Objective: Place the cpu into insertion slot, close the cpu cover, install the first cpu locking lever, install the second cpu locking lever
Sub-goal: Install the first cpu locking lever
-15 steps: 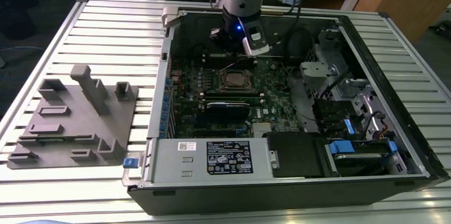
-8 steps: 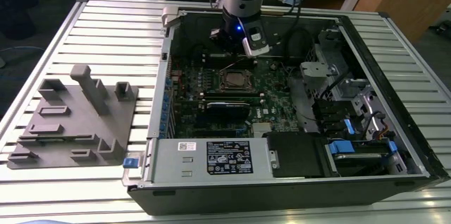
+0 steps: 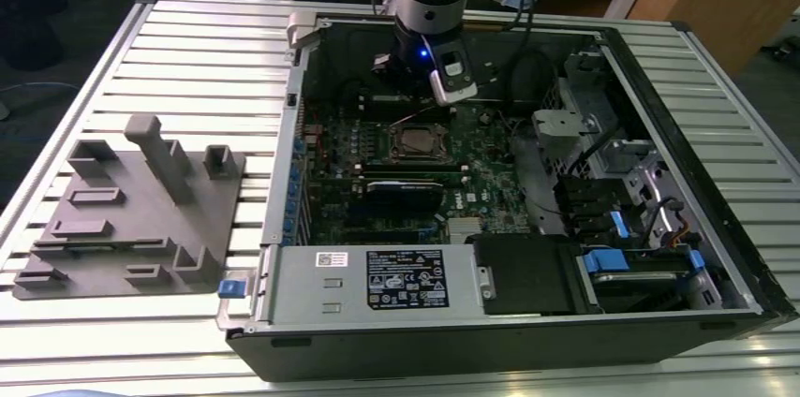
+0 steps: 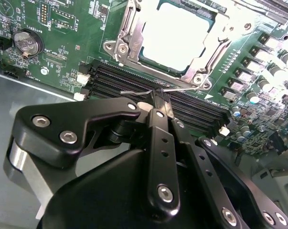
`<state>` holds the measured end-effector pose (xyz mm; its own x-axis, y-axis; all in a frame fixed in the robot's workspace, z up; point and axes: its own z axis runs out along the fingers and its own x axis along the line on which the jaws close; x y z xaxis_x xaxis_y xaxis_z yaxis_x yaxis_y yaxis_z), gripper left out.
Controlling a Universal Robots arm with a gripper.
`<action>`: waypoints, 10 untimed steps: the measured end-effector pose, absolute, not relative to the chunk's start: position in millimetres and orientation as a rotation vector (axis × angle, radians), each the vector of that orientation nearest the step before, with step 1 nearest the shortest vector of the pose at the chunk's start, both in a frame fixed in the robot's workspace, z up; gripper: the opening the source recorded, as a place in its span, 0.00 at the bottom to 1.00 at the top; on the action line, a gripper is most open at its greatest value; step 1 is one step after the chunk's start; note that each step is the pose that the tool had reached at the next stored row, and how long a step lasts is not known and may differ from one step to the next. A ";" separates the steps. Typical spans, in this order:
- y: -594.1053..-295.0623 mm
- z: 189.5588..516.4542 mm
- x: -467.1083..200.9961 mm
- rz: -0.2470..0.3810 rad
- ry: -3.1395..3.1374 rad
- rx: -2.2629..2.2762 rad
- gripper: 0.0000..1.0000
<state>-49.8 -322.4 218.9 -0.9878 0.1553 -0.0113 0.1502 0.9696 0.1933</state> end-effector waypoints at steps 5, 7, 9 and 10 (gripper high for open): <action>-322.4 216.7 -49.8 0.301 3.091 0.240 0.11; -322.4 216.2 -49.8 0.300 3.092 0.240 0.11; -322.4 216.1 -49.8 0.300 3.092 0.240 0.11; -322.4 216.0 -49.8 0.300 3.092 0.240 0.11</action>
